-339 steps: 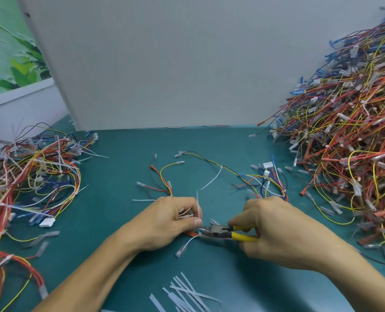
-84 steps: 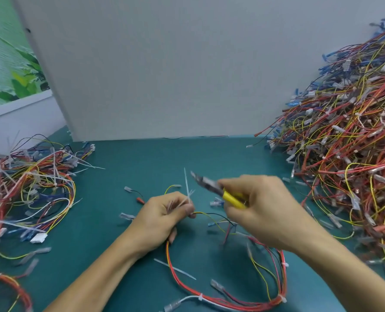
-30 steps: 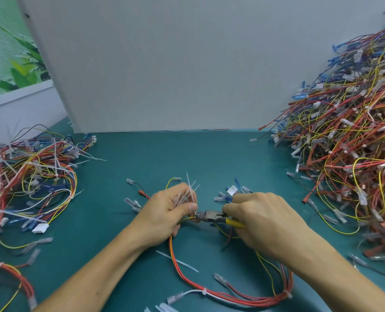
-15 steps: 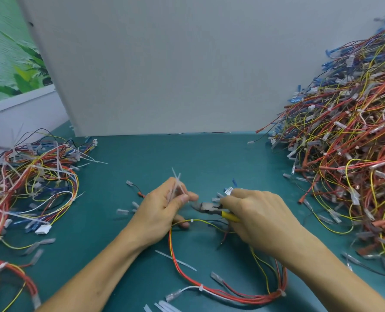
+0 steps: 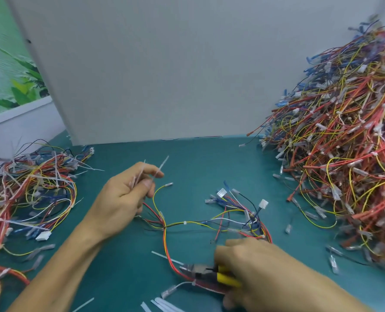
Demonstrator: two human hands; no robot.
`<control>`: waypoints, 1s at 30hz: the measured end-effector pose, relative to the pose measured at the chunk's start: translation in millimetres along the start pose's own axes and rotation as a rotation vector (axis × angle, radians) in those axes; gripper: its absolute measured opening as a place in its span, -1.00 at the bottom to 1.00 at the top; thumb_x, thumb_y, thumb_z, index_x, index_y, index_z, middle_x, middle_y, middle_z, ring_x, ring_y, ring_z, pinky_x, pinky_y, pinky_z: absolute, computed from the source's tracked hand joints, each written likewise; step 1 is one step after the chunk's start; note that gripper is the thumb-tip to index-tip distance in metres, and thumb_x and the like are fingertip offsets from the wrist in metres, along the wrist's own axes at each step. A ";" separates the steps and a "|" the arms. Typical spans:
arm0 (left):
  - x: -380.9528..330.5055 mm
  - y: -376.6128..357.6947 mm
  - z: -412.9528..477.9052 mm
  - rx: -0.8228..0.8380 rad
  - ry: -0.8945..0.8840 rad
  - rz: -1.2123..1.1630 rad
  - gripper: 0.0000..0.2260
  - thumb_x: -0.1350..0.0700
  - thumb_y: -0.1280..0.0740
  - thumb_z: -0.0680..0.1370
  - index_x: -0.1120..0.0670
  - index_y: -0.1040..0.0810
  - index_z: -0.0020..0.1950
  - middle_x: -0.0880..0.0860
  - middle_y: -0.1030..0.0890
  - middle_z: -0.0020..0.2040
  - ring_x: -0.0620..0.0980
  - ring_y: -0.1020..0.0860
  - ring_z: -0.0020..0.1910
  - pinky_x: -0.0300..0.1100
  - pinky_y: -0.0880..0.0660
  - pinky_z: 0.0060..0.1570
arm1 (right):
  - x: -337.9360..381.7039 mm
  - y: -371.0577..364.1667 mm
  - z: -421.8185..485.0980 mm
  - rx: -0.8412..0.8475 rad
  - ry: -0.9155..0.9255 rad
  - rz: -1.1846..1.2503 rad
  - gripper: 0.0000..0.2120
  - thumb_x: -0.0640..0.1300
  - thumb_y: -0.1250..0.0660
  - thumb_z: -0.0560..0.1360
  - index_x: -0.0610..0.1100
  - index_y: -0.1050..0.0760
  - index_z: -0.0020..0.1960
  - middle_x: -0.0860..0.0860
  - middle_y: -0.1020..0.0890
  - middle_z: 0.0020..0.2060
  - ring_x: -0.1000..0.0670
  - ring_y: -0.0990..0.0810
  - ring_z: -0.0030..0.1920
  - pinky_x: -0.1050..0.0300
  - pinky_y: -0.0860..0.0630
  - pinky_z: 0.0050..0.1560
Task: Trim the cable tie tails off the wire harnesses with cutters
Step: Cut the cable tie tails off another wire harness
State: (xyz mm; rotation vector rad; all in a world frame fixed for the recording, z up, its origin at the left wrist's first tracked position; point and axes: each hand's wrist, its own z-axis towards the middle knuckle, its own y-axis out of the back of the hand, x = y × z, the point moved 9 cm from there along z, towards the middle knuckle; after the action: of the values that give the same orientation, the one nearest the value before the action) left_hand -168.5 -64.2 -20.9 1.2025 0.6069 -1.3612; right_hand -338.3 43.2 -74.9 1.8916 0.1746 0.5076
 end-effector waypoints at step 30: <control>-16.0 -23.8 -7.3 -0.042 -0.004 0.838 -0.58 -0.16 -0.22 0.55 0.10 -0.37 -0.40 -0.04 -0.41 -0.47 -0.10 -0.39 -0.39 -0.25 -0.28 -0.37 | -142.1 124.3 30.3 -0.731 -0.656 0.182 -0.86 -0.03 -0.32 0.46 -0.10 -0.52 -0.11 -0.16 -0.53 -0.17 -0.20 -0.45 -0.16 0.05 -0.39 -0.15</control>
State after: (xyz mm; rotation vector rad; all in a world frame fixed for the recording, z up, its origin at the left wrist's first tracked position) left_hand -191.6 -46.5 -16.0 1.2164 0.0838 -0.6339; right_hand -467.8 -79.9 -6.7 1.2624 -0.5521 0.0241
